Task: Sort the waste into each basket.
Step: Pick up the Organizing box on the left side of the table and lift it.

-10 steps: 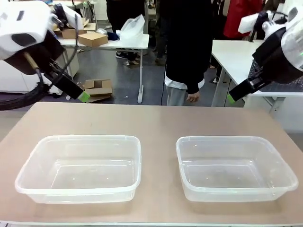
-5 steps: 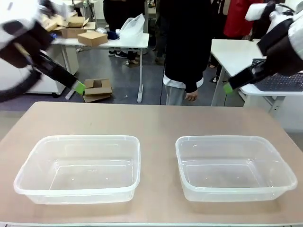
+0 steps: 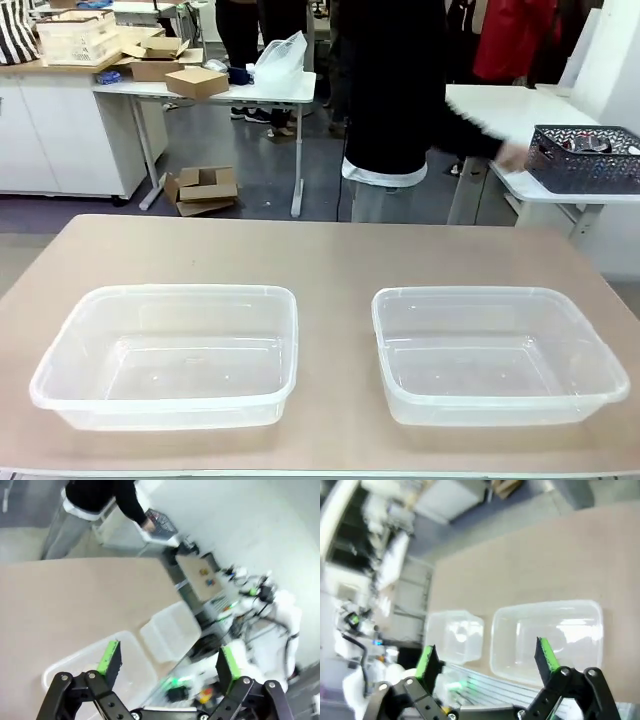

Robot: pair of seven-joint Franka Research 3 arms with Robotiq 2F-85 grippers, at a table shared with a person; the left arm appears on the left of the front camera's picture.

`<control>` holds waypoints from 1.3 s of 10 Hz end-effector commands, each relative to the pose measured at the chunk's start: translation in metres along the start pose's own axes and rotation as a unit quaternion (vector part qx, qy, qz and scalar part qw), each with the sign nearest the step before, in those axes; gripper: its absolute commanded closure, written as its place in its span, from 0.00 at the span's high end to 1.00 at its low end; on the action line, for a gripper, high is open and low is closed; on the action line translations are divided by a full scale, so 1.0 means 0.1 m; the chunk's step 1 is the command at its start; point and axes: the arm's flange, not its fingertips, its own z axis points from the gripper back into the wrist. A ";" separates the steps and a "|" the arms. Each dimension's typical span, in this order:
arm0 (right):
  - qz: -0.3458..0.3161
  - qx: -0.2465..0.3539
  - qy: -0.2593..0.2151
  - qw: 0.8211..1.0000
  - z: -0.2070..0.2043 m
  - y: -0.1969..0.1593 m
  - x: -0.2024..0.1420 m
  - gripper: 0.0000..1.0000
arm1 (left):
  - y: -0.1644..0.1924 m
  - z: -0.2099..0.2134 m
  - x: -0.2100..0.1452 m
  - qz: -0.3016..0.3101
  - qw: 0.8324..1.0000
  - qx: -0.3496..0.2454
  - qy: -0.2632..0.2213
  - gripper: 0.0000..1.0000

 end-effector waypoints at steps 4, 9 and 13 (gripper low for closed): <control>0.000 0.000 0.000 1.000 0.00 0.00 0.00 1.00 | 0.00 0.00 0.00 0.000 1.000 0.000 0.000 1.00; 0.000 0.000 0.000 1.000 0.00 0.00 0.00 1.00 | 0.00 0.00 0.00 0.000 1.000 0.000 0.000 1.00; 0.000 0.000 0.000 1.000 0.00 0.00 0.00 1.00 | 0.00 0.00 0.00 0.000 1.000 0.000 0.000 1.00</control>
